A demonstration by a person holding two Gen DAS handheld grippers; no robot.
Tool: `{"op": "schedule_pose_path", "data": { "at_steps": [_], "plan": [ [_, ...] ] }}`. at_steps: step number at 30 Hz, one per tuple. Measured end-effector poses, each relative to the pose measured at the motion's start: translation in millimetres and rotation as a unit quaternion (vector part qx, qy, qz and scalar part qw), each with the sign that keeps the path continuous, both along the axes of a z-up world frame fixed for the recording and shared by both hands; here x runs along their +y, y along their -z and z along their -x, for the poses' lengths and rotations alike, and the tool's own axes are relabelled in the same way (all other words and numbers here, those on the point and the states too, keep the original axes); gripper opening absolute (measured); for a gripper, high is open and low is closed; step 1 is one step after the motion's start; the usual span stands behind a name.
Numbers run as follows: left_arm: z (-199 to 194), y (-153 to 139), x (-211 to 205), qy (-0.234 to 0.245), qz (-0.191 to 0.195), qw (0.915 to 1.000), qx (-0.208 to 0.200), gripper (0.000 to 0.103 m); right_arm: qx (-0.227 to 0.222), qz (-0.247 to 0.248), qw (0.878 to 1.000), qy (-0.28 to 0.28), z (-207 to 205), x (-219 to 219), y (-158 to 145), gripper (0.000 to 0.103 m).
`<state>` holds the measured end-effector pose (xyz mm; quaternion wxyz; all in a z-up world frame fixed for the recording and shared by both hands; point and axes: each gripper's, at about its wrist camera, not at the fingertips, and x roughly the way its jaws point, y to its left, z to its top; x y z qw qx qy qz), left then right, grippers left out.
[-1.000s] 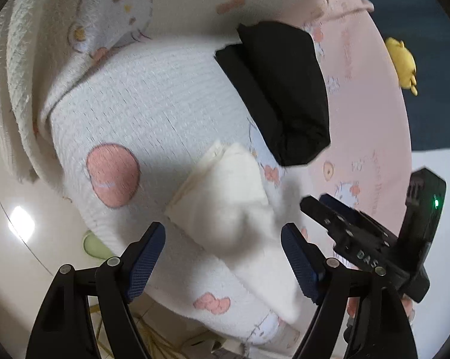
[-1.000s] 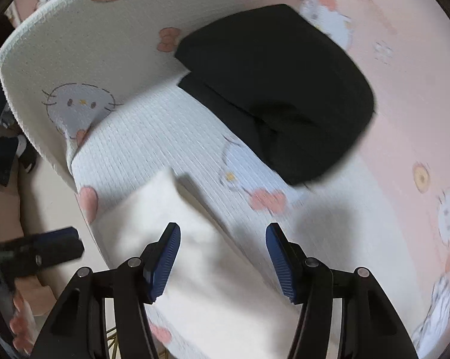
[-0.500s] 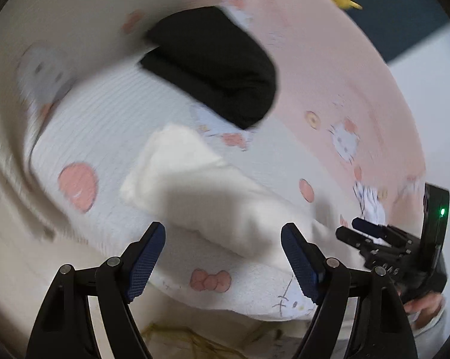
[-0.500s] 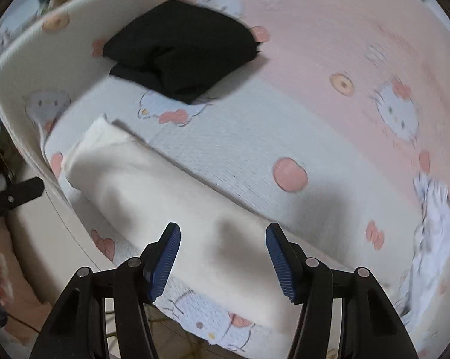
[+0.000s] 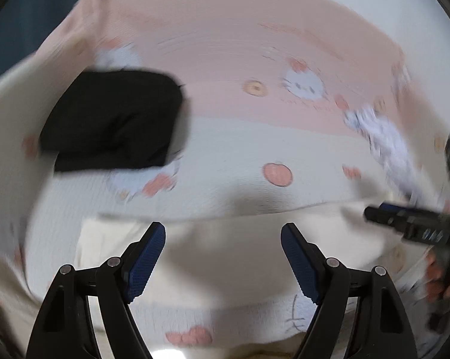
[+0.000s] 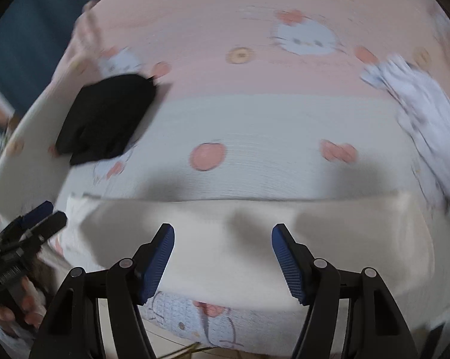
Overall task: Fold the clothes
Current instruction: 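Release the cream shirt and smooth the folded bundle with both grippers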
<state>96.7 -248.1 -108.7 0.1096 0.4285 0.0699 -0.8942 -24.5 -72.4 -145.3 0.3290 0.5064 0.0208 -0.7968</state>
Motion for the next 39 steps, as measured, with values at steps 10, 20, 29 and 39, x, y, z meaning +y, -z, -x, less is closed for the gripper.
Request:
{"op": "schedule_pose_path", "data": {
  "at_steps": [10, 20, 29, 39],
  "plan": [
    [64, 35, 110, 0.239, 0.112, 0.9600, -0.093, 0.079, -0.046, 0.045, 0.987, 0.148, 8, 102, 20, 0.067],
    [63, 43, 174, 0.255, 0.266, 0.9239, -0.104, 0.079, -0.133, 0.156, 0.958, 0.202, 16, 166, 63, 0.067],
    [65, 56, 199, 0.272, 0.328, 0.8950, -0.131, 0.079, -0.193, 0.259, 0.918, 0.228, 25, 190, 82, 0.067],
    [65, 64, 213, 0.284, 0.329, 0.8916, -0.127, 0.079, -0.255, 0.298, 0.883, 0.257, 30, 204, 115, 0.067]
  ]
}}
